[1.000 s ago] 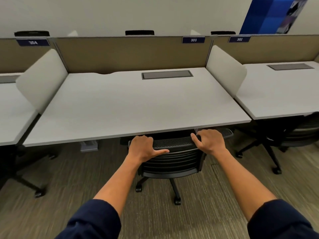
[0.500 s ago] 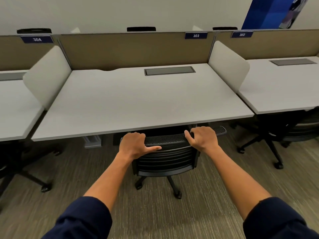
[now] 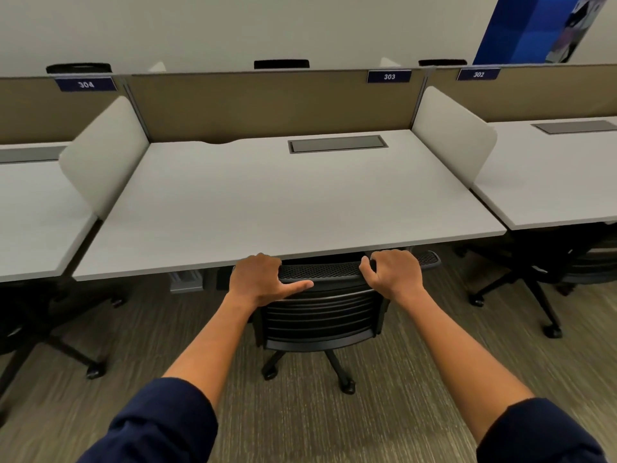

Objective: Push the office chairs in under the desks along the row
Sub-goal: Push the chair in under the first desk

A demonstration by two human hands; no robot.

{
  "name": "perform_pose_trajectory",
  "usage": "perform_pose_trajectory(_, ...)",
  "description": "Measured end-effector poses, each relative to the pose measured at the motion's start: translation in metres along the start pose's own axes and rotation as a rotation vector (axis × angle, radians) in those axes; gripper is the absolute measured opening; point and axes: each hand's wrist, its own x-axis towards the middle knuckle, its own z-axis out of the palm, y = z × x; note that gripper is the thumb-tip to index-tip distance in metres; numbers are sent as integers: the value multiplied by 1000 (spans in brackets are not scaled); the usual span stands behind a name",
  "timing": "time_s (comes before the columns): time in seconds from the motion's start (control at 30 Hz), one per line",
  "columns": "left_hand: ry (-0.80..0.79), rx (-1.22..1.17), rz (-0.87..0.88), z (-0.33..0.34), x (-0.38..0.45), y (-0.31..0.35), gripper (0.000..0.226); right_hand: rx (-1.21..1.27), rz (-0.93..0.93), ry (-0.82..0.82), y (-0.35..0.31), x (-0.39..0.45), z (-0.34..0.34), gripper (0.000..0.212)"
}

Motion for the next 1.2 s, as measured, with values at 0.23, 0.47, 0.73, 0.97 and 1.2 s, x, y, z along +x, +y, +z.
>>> perform_pose_trajectory(0.23, 41, 27, -19, 0, 18, -9, 91, 10, 11, -13, 0, 20, 1, 64)
perform_pose_trajectory(0.47, 36, 24, -46, 6, 39, -4, 92, 45, -18, -2, 16, 42, 10, 68)
perform_pose_trajectory(0.73, 18, 45, -117, 16, 63, -13, 93, 49, -48, -15, 21, 74, 19, 67)
perform_pose_trajectory(0.97, -47, 46, -113, 18, 84, -27, 91, 49, -53, -23, 18, 92, 27, 69)
perform_pose_trajectory(1.2, -100, 51, -157, 11, 81, -25, 99, 34, -78, -64, 14, 93, 22, 73)
